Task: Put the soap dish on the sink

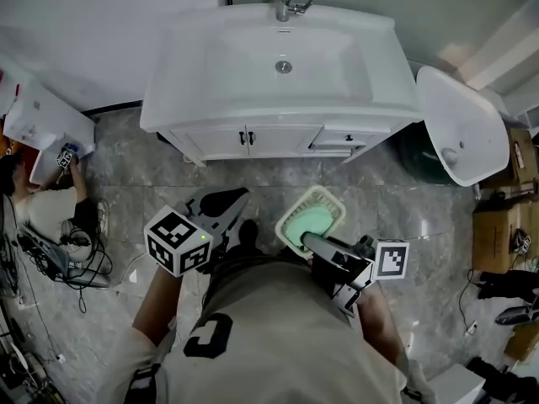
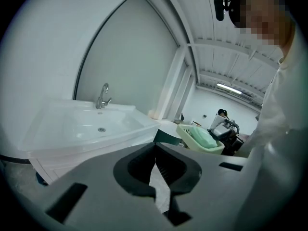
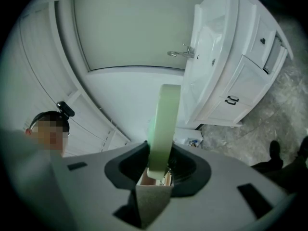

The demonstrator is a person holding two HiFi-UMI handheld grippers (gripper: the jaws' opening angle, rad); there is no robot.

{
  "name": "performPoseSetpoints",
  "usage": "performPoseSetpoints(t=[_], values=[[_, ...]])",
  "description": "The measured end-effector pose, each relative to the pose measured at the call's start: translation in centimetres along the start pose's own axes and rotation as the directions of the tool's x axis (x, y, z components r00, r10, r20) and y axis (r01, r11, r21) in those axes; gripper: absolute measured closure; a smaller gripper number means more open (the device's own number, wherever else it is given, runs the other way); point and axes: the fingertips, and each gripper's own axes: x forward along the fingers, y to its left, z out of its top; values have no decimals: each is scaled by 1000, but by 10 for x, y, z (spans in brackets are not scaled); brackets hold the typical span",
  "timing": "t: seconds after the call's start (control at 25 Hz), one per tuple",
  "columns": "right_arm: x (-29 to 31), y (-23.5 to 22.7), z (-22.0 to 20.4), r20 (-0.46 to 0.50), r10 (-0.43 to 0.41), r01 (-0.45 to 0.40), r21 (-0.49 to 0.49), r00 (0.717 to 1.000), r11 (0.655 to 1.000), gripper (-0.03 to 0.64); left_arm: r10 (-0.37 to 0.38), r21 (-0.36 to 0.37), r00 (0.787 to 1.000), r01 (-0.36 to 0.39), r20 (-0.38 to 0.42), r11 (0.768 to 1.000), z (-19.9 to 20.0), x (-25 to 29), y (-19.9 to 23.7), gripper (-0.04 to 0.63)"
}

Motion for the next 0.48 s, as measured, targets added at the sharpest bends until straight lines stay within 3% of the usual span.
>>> performPoseSetpoints(t=[0.48], values=[[-43, 4, 3, -38, 44, -43, 15, 998, 999, 497, -13, 22, 1000, 13, 0, 1000, 5, 34, -59, 575]])
